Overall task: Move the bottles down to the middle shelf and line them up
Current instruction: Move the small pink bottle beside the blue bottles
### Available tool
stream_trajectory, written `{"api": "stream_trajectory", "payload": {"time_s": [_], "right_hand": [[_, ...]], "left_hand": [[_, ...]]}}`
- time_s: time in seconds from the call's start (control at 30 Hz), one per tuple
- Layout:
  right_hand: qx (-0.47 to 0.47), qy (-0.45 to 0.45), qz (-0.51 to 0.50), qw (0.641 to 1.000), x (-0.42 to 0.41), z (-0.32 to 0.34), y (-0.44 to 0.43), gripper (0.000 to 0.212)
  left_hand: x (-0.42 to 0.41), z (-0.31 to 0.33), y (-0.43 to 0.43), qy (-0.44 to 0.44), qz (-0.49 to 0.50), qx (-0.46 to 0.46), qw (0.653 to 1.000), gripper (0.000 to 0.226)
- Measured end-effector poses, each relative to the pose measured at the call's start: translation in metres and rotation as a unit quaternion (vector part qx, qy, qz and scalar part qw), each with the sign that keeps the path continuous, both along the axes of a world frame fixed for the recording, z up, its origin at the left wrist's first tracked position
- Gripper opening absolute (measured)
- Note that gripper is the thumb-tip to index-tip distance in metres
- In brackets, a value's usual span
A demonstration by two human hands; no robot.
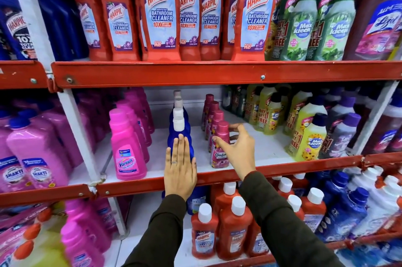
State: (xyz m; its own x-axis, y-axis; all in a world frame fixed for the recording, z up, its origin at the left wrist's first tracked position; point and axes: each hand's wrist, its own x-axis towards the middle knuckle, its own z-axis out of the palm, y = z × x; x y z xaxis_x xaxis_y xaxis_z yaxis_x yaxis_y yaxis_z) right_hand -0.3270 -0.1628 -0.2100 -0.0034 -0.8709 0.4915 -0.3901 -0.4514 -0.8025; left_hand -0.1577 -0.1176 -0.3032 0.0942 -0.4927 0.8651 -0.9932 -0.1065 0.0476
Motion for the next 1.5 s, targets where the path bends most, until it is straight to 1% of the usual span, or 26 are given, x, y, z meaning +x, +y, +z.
{"api": "stream_trajectory", "payload": {"time_s": [0.2, 0.4, 0.6, 0.63, 0.7, 0.77, 0.8, 0.83, 0.87, 0.9, 0.97, 1.03, 1.1, 1.17, 1.2, 1.23, 1.3, 1.4, 1.5], "right_hand": [[-0.013, 0.013, -0.020, 1.000, 0.000, -0.005, -0.004, 0.051], [-0.013, 0.013, -0.013, 1.000, 0.001, -0.005, -0.006, 0.051], [-0.009, 0.010, 0.007, 1.000, -0.001, -0.005, -0.005, 0.050], [-0.004, 0.011, 0.016, 1.000, -0.001, -0.005, -0.004, 0.052], [0.010, 0.009, 0.040, 0.999, -0.004, -0.007, -0.002, 0.063], [0.029, -0.034, 0.058, 0.997, -0.010, -0.014, 0.003, 0.074], [0.045, -0.071, 0.064, 0.994, -0.014, -0.017, 0.006, 0.075], [0.065, -0.109, 0.070, 0.989, -0.017, -0.021, 0.009, 0.074], [0.090, -0.143, 0.077, 0.983, -0.019, -0.025, 0.011, 0.070], [0.118, -0.168, 0.085, 0.975, -0.021, -0.028, 0.012, 0.066], [0.164, -0.180, 0.110, 0.964, -0.022, -0.035, 0.014, 0.061], [0.186, -0.144, 0.146, 0.961, -0.021, -0.041, 0.016, 0.058], [0.201, -0.122, 0.183, 0.954, -0.019, -0.043, 0.017, 0.043], [0.214, -0.130, 0.214, 0.944, -0.017, -0.040, 0.015, 0.037], [0.220, -0.130, 0.221, 0.941, -0.017, -0.039, 0.014, 0.036], [0.223, -0.132, 0.226, 0.939, -0.017, -0.038, 0.013, 0.035], [0.228, -0.134, 0.234, 0.935, -0.019, -0.038, 0.011, 0.030], [0.233, -0.122, 0.235, 0.936, -0.020, -0.038, 0.010, 0.028], [0.241, -0.105, 0.230, 0.937, -0.020, -0.037, 0.009, 0.035]], "left_hand": [[0.002, -0.002, -0.001, -0.001, -0.003, 0.008, 1.000, 0.076], [0.001, -0.001, 0.000, -0.009, 0.002, 0.019, 1.000, 0.075], [-0.002, 0.005, 0.006, -0.035, 0.036, 0.056, 0.997, 0.073], [-0.003, 0.007, 0.009, -0.037, 0.039, 0.061, 0.997, 0.072], [-0.007, 0.009, 0.016, -0.026, 0.033, 0.071, 0.997, 0.071], [-0.014, 0.009, 0.024, -0.005, 0.002, 0.084, 0.996, 0.073], [-0.019, 0.009, 0.027, 0.004, -0.034, 0.093, 0.995, 0.074], [-0.026, 0.009, 0.029, 0.025, -0.090, 0.112, 0.989, 0.074], [-0.034, 0.011, 0.030, 0.067, -0.161, 0.139, 0.975, 0.074], [-0.044, 0.012, 0.031, 0.125, -0.225, 0.168, 0.951, 0.072], [-0.062, 0.017, 0.030, 0.260, -0.301, 0.208, 0.893, 0.072], [-0.079, 0.027, 0.027, 0.395, -0.324, 0.232, 0.828, 0.072], [-0.088, 0.037, 0.021, 0.504, -0.331, 0.237, 0.762, 0.075], [-0.089, 0.046, 0.012, 0.580, -0.334, 0.240, 0.703, 0.075], [-0.089, 0.049, 0.007, 0.603, -0.333, 0.246, 0.682, 0.075], [-0.088, 0.050, 0.003, 0.618, -0.331, 0.254, 0.667, 0.074], [-0.088, 0.049, -0.002, 0.629, -0.326, 0.263, 0.655, 0.073], [-0.090, 0.047, -0.003, 0.630, -0.331, 0.256, 0.654, 0.071], [-0.091, 0.049, -0.002, 0.626, -0.329, 0.256, 0.658, 0.070]]}}
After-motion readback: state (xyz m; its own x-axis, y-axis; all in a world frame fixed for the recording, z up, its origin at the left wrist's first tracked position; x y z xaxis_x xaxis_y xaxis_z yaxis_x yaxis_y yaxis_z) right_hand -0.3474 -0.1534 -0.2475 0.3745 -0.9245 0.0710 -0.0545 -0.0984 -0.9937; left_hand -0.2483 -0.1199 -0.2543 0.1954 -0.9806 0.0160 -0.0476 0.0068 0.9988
